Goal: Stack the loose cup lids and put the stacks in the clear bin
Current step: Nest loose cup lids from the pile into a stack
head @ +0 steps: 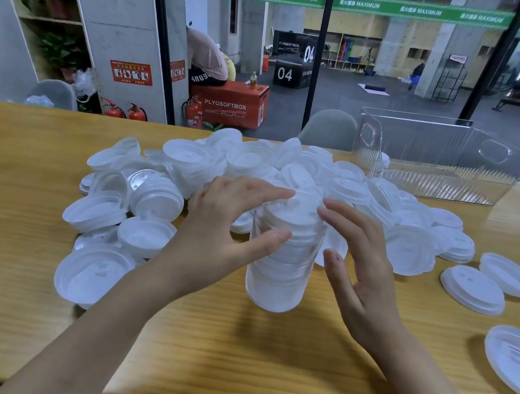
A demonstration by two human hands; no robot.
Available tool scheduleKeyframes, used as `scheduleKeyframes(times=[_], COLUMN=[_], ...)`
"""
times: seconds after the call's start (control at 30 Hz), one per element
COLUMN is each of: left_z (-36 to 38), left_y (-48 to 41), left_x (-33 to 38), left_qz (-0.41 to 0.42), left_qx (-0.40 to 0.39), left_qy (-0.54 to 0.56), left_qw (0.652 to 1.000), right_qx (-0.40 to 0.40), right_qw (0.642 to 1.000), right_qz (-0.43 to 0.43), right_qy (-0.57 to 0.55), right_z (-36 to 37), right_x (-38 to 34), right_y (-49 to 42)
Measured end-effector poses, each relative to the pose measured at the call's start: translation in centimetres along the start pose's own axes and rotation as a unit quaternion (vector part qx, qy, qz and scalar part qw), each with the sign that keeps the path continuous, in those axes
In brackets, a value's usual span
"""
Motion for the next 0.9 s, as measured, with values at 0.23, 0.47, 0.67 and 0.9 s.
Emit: scheduleKeyframes(times=[0.23, 0.47, 0.67, 0.9], left_z=[0.3, 0.9, 0.2, -3.5], left_y=[0.5, 0.9, 3.1, 5.9], left_x=[-0.1, -0.7, -2.4, -6.3], left_qz=[0.009, 0.005, 0.001, -0.033], left_qx=[0.015, 0.019, 0.053, 0.067], left_qy=[-0.004, -0.006, -0.111, -0.344], left_qw=[1.0, 1.0, 0.992, 0.936], right_qx=[-0.003, -0.011, -0.018, -0.024], right_qw=[1.0, 1.0, 1.0, 0.999], right_qz=[0.005, 0.009, 0.019, 0.026], right_qy=[-0.007, -0.005, -0.014, -0.016], right_z=[0.1, 0.3, 0.6, 0.8], right_x=[0.0, 0.3, 0.3, 0.4], right_y=[0.1, 0.2, 0.4, 0.6])
Point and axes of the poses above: each hand's wrist, its own y-axis away from the middle knuckle, its own z-axis out of the palm, x = y × z, the point moved 3 cm from there along -y, towards the middle knuckle, and after that the axes turned 11 degrees about x, right-handed, at the moved point
